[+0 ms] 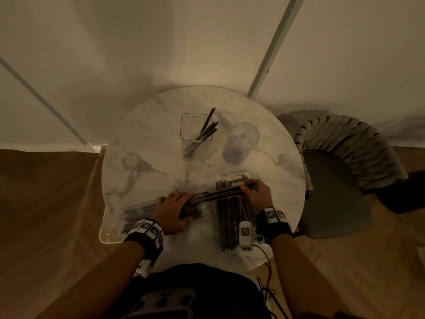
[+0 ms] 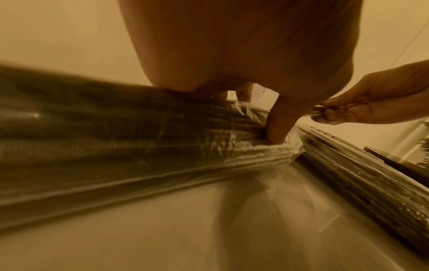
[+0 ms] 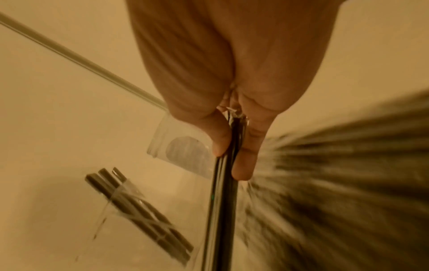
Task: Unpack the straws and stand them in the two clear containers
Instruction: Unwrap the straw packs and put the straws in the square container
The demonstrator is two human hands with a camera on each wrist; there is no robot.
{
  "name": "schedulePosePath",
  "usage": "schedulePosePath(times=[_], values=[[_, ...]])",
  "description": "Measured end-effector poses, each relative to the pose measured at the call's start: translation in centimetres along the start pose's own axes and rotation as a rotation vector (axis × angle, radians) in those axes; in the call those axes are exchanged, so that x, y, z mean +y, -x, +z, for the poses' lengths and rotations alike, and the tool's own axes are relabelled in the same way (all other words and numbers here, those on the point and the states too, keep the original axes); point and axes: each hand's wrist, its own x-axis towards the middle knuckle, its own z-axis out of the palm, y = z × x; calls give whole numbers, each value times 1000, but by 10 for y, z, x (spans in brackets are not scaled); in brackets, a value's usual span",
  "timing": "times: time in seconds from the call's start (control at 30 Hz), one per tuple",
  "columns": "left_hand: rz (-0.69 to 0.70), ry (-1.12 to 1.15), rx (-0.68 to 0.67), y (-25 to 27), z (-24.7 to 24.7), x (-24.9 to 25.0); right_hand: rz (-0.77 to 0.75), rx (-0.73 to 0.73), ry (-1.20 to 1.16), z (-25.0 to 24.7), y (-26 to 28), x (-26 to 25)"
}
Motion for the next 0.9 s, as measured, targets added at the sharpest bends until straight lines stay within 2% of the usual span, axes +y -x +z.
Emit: schedulePosePath(times=[0.3,0.4,0.47,0.57,0.7,0.77,0.9], values=[[-32,-6,-51,2,-8,6,-197,117,161,-90,5,-76],[-31,99,51,1,-22,19,-252,138,161,-102,14,-99],[-67,332,157,-6,-33,30,-282,132,133,-101,23,-112],[-230,927,256,-21,-54,49,-353,101,81,-89,40,-133],[-393,1680,186,-27,-89,69,-501,69,111,-68,68,-163],[-391,1870,139,-24,-101,73,-585,82,159,-56,81,-175],[-419,2039,93,-17,-108,84,-714,107,194,-33,110,-191]])
